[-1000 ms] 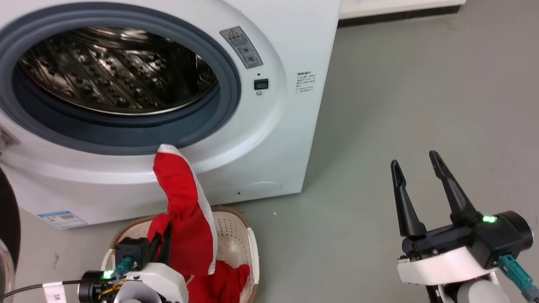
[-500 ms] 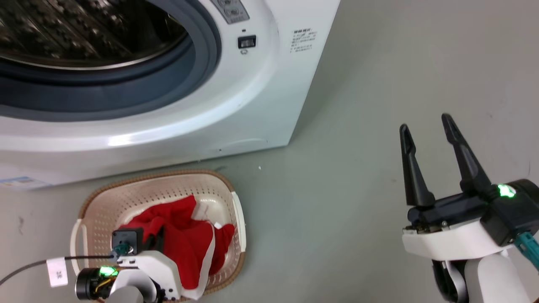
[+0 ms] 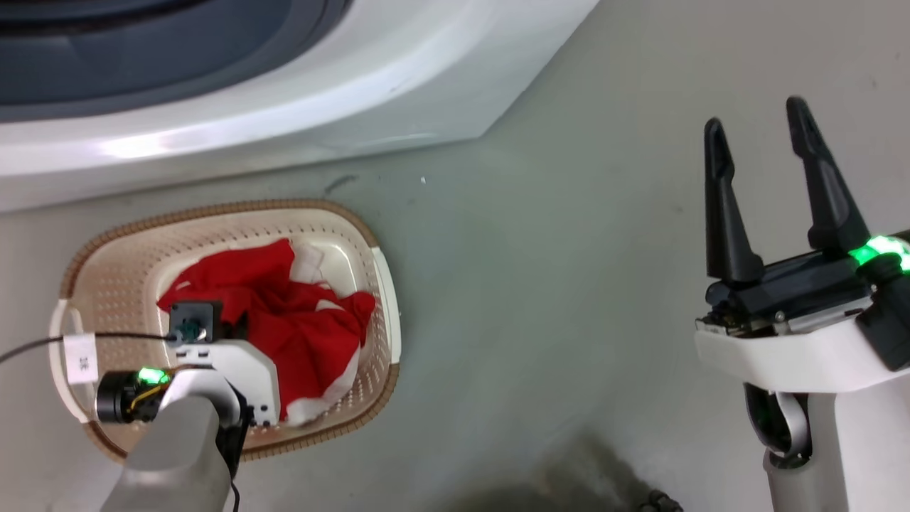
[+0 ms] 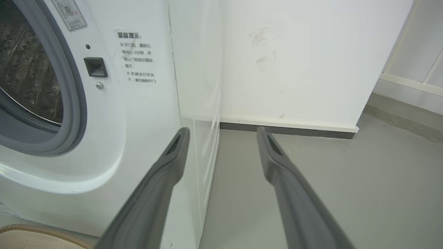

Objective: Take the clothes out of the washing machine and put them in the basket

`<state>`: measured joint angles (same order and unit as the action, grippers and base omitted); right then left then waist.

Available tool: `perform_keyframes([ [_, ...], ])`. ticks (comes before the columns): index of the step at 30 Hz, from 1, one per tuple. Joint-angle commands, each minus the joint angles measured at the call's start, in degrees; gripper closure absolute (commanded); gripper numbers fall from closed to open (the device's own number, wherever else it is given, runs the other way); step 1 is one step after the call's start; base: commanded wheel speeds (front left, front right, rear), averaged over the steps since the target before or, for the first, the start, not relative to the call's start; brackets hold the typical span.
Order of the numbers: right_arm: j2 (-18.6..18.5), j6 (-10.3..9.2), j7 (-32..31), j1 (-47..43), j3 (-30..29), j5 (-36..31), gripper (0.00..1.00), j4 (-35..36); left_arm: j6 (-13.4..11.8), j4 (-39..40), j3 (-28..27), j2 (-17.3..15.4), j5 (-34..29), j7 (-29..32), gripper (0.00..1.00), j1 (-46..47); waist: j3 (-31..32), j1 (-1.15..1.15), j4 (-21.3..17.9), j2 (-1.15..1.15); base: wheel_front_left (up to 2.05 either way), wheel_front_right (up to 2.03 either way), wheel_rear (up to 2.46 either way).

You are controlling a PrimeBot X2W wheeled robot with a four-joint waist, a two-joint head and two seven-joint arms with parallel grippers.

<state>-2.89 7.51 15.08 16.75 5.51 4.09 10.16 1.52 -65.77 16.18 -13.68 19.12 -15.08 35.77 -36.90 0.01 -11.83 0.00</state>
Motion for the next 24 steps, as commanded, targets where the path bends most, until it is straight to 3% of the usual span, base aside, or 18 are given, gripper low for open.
perform_keyframes([
  [1, 0.03, -0.04, 0.13, 1.5, -0.08, 0.29, 0.0, 0.59, -0.05, -1.5, 0.48, -0.23, -0.76, -0.12, 1.0, 2.4, -4.51, -0.01, 0.04, 0.0, 0.0, 0.0, 0.0],
  [13, 0.02, -0.04, 0.13, 3.89, -0.27, 1.16, 0.0, 1.74, -1.26, -7.01, 2.17, -0.63, -1.57, 1.09, 1.0, 9.22, -10.48, -0.01, -0.59, 0.0, 0.0, 0.0, 0.0],
  [14, 0.02, -0.04, 0.13, 3.99, -0.27, 1.2, 0.0, 1.66, -1.3, -7.17, 2.15, -0.56, -1.36, 1.37, 0.67, 9.36, -10.49, -0.01, -0.63, 0.0, 0.0, 0.0, 0.0],
  [15, 0.02, -0.04, 0.13, 4.05, -0.27, 1.25, 0.0, 1.51, -1.55, -7.28, 2.46, -0.59, -1.64, 1.35, 0.0, 9.43, -10.33, -0.01, -0.68, 0.0, 0.0, 0.0, 0.0],
  [24, 0.02, -0.04, 0.13, 1.99, -0.48, 1.22, 0.0, -0.3, -2.39, -7.05, 2.74, 1.14, -1.14, -0.05, 0.0, 6.52, -4.52, -0.01, 0.53, 0.0, 0.0, 0.0, 0.0],
])
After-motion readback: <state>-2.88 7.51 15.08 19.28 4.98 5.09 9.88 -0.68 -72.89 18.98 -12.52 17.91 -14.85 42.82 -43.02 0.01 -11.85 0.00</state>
